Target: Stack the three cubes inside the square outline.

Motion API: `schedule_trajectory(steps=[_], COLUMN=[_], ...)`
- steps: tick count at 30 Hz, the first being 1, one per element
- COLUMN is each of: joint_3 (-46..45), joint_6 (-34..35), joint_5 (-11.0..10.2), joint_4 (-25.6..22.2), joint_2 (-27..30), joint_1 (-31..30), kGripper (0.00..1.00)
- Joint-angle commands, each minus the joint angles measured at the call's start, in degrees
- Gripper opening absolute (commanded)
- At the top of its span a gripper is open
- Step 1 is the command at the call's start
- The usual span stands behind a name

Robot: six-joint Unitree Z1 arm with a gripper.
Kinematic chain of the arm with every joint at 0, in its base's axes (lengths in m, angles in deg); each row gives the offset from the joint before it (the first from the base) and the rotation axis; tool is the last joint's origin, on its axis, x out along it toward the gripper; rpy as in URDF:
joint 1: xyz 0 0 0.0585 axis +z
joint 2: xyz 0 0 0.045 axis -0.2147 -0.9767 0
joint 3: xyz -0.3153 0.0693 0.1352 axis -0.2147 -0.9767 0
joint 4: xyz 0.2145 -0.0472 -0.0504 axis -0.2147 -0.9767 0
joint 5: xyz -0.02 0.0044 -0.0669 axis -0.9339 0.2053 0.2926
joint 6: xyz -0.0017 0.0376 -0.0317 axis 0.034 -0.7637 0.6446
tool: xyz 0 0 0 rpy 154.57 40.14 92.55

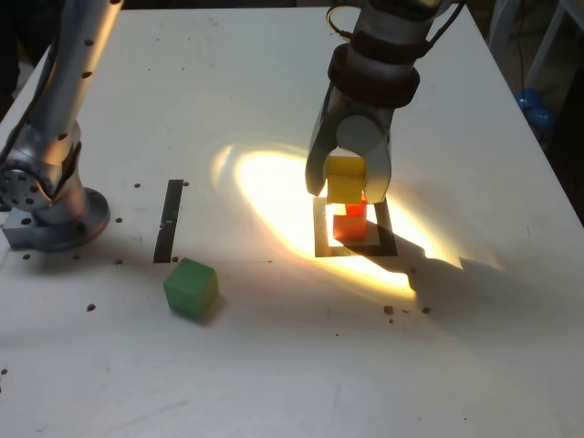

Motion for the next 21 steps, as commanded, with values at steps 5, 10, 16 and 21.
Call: schedule_trajectory(steps=[5, 10, 16, 21], joint_3=[0.4, 0.1, 0.0, -0.3], joint_6=[-0.6, -1.5, -1.6, -1.6], joint_5=[0.5, 0.9, 1.0, 0.3], joint_4=[0.6, 1.0, 0.9, 0.8], joint_2=[-1.0, -1.5, -1.6, -0.1], joint_1=[-0.3, -0.3, -0.3, -0.3], kGripper=[0.55, 0.96, 1.0, 1.0])
